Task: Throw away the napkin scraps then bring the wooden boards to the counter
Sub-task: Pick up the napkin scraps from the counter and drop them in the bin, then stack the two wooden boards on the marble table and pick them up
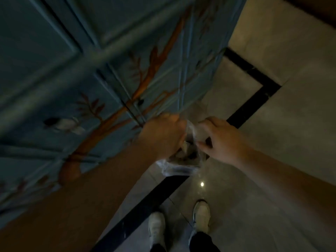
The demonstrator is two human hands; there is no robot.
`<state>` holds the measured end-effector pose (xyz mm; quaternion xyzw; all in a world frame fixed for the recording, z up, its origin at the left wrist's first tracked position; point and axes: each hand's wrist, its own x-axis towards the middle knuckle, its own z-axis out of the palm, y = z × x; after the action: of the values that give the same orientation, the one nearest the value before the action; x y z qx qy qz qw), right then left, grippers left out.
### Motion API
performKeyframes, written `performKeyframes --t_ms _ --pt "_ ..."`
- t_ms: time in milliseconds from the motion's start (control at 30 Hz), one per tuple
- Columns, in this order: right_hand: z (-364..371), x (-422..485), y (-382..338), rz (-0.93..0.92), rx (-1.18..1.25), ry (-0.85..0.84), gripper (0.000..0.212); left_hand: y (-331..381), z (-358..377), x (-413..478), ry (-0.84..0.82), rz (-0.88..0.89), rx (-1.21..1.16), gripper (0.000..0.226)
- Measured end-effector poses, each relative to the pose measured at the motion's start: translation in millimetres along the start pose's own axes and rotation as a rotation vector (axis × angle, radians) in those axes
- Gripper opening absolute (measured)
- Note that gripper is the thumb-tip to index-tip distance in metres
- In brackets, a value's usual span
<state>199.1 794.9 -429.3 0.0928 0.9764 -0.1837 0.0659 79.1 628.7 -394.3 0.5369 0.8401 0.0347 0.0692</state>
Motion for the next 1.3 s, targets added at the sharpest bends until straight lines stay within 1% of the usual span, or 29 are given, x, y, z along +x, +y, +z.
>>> performKeyframes --t_ms 67,133,300,367,433,533,600,667,733,800,1000,1167,1300 --pt "-44.2 -21.4 -17.0 0.020 -0.055 0.064 0.063 14.2 -49.5 -2.6 0.055 0.073 0.000 0.030" --pt "-92.4 -49.1 -35.4 0.060 -0.103 0.112 0.067 31.3 -103.5 -11.0 0.076 0.120 0.020 0.032" --pt "-188.4 -128.0 -62.1 0.176 -0.170 0.182 0.069 86.8 -202.6 -41.7 0.155 0.341 0.029 0.041" --pt "-221.9 -172.1 -68.3 0.257 -0.215 0.236 0.070 114.4 -235.4 -51.7 0.193 0.456 0.068 0.043" --pt "-242.0 -200.5 -68.9 0.292 -0.274 0.245 0.072 130.6 -251.0 -53.3 0.215 0.531 0.094 0.046" --pt "-273.2 -265.8 -72.2 0.428 -0.340 0.296 0.074 172.2 -279.6 -49.5 0.228 0.686 0.130 0.054" --pt "-290.8 -321.0 -74.7 0.562 -0.376 0.326 0.073 216.7 -298.8 -48.7 0.255 0.786 0.133 0.056" --pt "-303.8 -366.4 -76.6 0.670 -0.376 0.336 0.071 255.5 -313.8 -50.1 0.281 0.847 0.133 0.058" --pt "-312.5 -426.1 -82.3 0.770 -0.384 0.352 0.072 306.7 -325.6 -61.0 0.298 0.951 0.135 0.059" --pt "-315.8 -474.0 -86.6 0.832 -0.397 0.359 0.073 349.5 -331.6 -72.0 0.304 1.043 0.123 0.061" --pt "-311.1 -655.4 -105.3 1.078 -0.454 0.425 0.076 523.1 -340.2 -131.7 0.374 1.317 0.133 0.066" --pt "-289.8 -798.0 -123.8 1.283 -0.463 0.425 0.077 656.5 -321.5 -195.9 0.406 1.495 0.134 0.066" --pt "-269.2 -904.0 -139.1 1.478 -0.388 0.398 0.076 756.3 -298.0 -247.1 0.414 1.618 0.114 0.066"
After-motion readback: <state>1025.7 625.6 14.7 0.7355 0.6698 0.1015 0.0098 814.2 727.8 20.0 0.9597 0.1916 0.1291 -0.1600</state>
